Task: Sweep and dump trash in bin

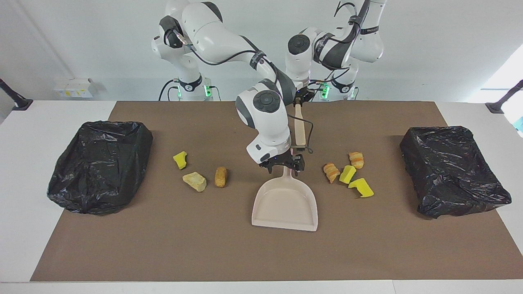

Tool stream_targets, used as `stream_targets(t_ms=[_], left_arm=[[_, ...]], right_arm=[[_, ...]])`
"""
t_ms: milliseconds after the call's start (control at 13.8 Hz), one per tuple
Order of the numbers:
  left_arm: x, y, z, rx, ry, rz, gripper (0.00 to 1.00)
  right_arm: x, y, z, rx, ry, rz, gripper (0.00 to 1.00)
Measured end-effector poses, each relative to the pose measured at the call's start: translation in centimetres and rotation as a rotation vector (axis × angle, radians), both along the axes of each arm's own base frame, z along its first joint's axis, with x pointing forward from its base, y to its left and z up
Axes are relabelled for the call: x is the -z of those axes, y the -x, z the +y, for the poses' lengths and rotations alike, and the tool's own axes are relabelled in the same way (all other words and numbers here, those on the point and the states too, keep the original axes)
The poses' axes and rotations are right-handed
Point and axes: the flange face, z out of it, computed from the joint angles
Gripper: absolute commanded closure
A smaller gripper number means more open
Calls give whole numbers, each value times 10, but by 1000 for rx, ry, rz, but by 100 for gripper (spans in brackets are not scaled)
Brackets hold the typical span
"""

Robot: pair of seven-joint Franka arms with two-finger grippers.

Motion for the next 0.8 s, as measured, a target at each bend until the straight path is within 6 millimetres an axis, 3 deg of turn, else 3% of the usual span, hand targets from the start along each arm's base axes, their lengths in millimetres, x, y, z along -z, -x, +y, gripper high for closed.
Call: stream_targets(t_ms=[290,434,652,796], left_arm=[[-28,-35,71,-4,33,24,100],[-31,-57,110,-20,59,25,100],[-31,-99,185,-88,112,-34,100],[-27,-127,236,-170,135,-112,100]], right_arm=[[2,11,15,-18,2,6,0],[7,18,24,-10,7,18,0],[26,27,24,-9,31,53,1],[34,32,21,-10,44,68,16]])
